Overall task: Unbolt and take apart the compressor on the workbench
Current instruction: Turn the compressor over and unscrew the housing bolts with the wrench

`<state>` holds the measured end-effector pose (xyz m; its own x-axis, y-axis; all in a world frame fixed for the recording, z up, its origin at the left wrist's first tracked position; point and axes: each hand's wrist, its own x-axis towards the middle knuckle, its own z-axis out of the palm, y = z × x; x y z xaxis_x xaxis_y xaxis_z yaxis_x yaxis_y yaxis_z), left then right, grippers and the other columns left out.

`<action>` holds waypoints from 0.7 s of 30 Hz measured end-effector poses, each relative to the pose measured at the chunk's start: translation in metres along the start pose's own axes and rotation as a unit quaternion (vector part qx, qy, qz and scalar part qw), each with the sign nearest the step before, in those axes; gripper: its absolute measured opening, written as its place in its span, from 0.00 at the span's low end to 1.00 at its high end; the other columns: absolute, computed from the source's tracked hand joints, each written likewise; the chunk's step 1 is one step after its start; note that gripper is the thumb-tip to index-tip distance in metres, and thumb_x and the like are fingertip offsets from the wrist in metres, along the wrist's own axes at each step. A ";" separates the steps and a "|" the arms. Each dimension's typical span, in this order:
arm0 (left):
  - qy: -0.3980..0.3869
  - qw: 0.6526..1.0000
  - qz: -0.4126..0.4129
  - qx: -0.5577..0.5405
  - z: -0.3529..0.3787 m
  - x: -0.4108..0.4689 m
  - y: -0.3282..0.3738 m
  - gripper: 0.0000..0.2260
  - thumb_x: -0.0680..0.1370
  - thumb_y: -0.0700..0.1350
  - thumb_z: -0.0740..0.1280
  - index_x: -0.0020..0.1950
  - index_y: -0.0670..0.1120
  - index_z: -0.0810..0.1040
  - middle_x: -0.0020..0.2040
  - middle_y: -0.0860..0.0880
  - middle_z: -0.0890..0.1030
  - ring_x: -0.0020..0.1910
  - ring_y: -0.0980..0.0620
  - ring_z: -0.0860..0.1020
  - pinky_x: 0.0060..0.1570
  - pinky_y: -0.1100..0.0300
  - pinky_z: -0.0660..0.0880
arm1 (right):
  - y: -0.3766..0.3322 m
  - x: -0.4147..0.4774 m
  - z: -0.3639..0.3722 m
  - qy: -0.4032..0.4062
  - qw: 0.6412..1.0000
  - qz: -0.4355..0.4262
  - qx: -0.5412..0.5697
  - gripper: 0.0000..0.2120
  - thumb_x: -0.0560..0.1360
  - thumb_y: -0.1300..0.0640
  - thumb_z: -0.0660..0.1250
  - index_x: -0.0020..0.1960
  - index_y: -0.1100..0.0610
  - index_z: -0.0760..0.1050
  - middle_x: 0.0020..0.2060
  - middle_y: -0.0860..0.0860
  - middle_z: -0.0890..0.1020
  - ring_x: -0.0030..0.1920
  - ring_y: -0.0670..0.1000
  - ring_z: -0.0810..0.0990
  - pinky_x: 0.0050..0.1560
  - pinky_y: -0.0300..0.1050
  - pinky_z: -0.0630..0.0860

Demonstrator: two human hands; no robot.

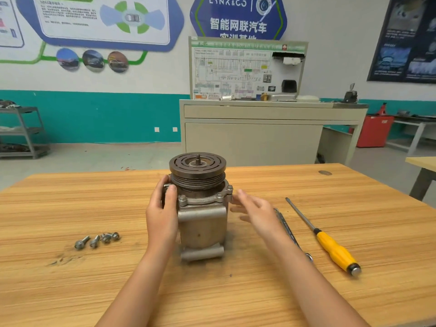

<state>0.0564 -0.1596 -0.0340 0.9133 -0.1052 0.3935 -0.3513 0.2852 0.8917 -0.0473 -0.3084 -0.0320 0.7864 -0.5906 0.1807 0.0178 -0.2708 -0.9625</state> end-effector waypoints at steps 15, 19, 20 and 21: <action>-0.058 0.990 0.069 0.109 -0.018 -0.016 -0.029 0.20 0.77 0.57 0.51 0.70 0.62 0.56 0.65 0.74 0.59 0.66 0.77 0.57 0.68 0.68 0.56 | 0.030 -0.002 -0.084 0.054 0.916 0.162 -0.363 0.13 0.79 0.59 0.56 0.39 0.61 0.72 0.30 0.55 0.73 0.30 0.53 0.71 0.30 0.42 0.65; -0.059 0.990 0.069 0.112 -0.018 -0.014 -0.029 0.22 0.76 0.59 0.51 0.70 0.62 0.56 0.65 0.73 0.60 0.67 0.76 0.57 0.69 0.66 0.56 | 0.001 -0.021 -0.081 0.066 0.984 0.163 -0.028 0.09 0.79 0.58 0.59 0.47 0.63 0.73 0.24 0.49 0.68 0.20 0.44 0.64 0.18 0.35 0.61; -0.061 0.990 0.069 0.112 -0.018 -0.014 -0.029 0.22 0.76 0.60 0.51 0.70 0.62 0.56 0.65 0.74 0.60 0.67 0.76 0.57 0.69 0.66 0.56 | -0.009 -0.026 -0.078 0.056 0.988 0.142 0.000 0.08 0.79 0.58 0.60 0.47 0.63 0.72 0.23 0.49 0.68 0.20 0.44 0.65 0.17 0.34 0.61; -0.063 0.989 0.068 0.112 -0.018 -0.014 -0.029 0.22 0.76 0.60 0.51 0.70 0.63 0.56 0.65 0.73 0.60 0.66 0.76 0.57 0.69 0.65 0.57 | -0.019 -0.031 -0.074 0.043 0.992 0.120 0.016 0.07 0.79 0.58 0.59 0.48 0.62 0.71 0.23 0.50 0.71 0.19 0.44 0.66 0.17 0.34 0.61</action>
<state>0.0573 -0.1491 -0.0697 0.8266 -0.2021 0.5253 -0.5189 0.0882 0.8503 -0.1177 -0.3412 -0.0039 0.7144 -0.6986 -0.0398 -0.1430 -0.0901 -0.9856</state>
